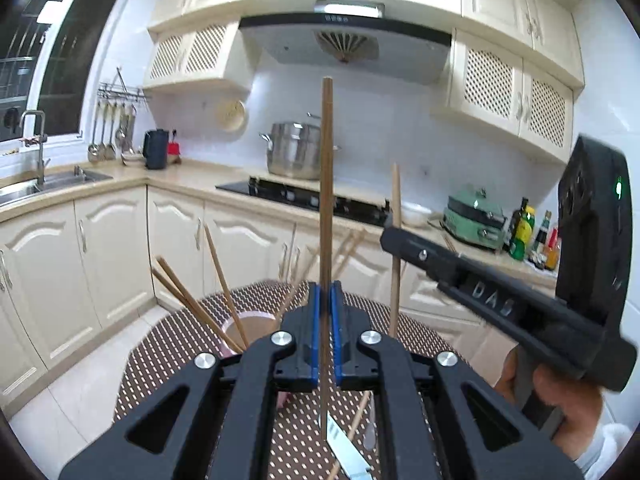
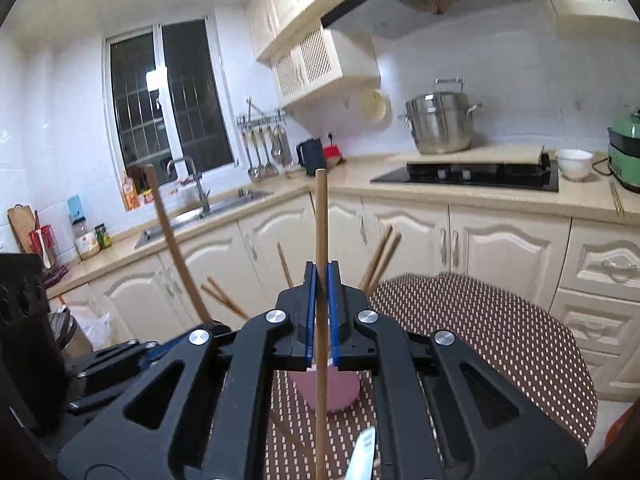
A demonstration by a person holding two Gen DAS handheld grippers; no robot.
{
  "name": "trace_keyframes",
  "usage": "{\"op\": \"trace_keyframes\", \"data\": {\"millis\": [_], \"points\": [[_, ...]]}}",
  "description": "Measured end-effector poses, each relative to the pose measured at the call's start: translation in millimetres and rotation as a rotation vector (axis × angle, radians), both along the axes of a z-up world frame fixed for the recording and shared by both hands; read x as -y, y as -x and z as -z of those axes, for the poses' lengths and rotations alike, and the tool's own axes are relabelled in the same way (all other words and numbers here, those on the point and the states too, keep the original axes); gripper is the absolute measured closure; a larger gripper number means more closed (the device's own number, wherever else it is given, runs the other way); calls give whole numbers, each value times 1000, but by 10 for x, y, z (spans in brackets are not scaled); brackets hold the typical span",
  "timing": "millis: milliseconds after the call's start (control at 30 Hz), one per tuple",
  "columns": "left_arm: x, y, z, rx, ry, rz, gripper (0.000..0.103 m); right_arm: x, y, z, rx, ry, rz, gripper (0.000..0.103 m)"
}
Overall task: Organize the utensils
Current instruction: 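Lift both held chopsticks and carry them over the pink cup, then lower both chopsticks into the pink cup and open both tools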
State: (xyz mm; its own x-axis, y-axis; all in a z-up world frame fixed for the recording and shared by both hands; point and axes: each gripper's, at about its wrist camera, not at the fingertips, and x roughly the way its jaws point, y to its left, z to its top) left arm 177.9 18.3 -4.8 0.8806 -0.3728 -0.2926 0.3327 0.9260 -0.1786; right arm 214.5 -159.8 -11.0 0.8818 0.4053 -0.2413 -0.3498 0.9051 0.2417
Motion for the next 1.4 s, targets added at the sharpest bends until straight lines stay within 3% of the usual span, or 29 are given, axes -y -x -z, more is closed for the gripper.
{"op": "trace_keyframes", "data": {"millis": [333,567,1167,1400], "points": [[-201,-181,-254,103,30,-106,98,-197,-331,-21,100,-38,21,97],[-292,-421,-226,143,66,-169,98,-274,-514,-14,141,-46,55,97],[-180,-817,296,30,-7,-166,98,-303,-705,-57,183,-91,70,97],[-95,-839,552,-31,-56,-142,97,-333,-754,73,131,-76,61,97]]}}
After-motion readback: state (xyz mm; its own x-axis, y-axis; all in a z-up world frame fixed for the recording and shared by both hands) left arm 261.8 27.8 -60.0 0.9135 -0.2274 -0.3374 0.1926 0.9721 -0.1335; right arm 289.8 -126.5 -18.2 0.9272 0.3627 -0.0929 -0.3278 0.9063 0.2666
